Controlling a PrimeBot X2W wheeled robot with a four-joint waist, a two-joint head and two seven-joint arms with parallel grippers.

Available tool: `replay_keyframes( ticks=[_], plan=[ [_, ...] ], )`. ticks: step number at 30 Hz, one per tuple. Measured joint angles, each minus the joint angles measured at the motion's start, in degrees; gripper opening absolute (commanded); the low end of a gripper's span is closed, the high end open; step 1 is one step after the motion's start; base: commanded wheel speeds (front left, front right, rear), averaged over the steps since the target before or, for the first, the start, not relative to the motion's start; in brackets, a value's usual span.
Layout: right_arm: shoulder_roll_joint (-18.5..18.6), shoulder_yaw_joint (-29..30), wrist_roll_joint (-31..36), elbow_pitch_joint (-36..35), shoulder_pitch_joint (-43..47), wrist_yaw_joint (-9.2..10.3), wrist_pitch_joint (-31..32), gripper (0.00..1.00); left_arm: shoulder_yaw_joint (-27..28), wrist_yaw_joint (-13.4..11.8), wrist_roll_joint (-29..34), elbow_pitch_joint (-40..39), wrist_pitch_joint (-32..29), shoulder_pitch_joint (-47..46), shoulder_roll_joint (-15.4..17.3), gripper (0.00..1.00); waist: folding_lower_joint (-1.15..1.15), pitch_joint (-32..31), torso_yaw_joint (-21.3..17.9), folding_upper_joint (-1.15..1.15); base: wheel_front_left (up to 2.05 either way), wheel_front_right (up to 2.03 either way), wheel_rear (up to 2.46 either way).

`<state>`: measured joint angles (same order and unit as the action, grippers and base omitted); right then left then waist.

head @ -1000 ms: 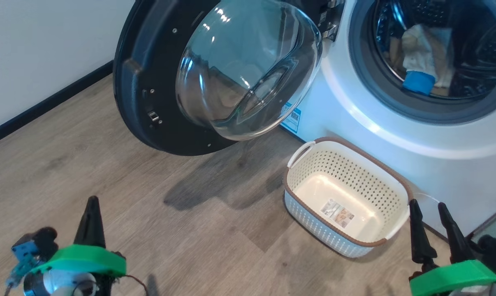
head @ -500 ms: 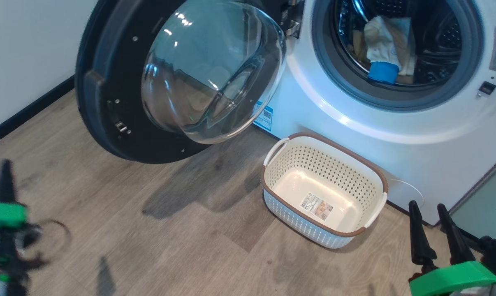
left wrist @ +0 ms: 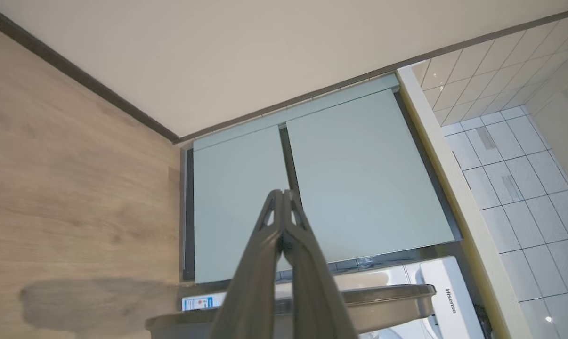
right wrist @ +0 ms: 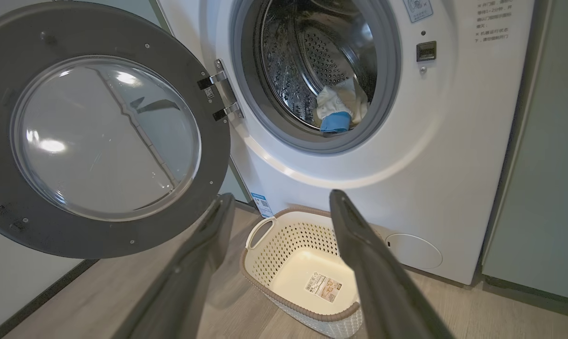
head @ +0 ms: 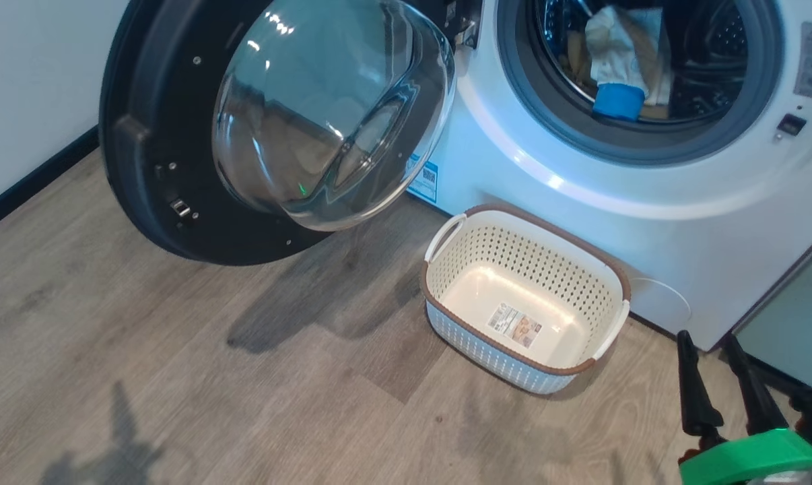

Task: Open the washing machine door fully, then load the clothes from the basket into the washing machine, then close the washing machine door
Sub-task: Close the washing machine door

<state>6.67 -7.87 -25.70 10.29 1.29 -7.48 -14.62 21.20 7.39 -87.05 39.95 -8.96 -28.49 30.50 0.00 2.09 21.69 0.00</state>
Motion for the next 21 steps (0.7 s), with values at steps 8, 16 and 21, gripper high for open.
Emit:
replay_keyframes(
  ticks=[8, 16, 21],
  plan=[
    [1.07, -1.10, 0.01, -0.04, -0.31, 0.00, 0.00, 1.00, 0.26, 0.00, -2.18, 8.66, -4.05, -7.93, 2.24, 0.00, 0.00, 1.62, -0.86, 0.00, 0.00, 0.00, 0.00],
    [3.09, -1.20, 0.07, -0.68, -0.87, 0.00, 0.00, 1.00, 0.45, 0.00, -2.61, 13.47, -7.35, -13.62, 5.33, 0.00, 0.00, 4.44, -2.94, 0.00, 0.00, 0.00, 0.00],
    [4.04, -1.15, 0.07, -1.08, -2.57, 0.00, 0.00, 1.00, -0.99, 0.00, -2.68, 13.79, -9.20, -16.30, 5.93, 0.00, 0.01, 6.82, -4.13, 0.00, 0.00, 0.00, 0.00]
  ],
)
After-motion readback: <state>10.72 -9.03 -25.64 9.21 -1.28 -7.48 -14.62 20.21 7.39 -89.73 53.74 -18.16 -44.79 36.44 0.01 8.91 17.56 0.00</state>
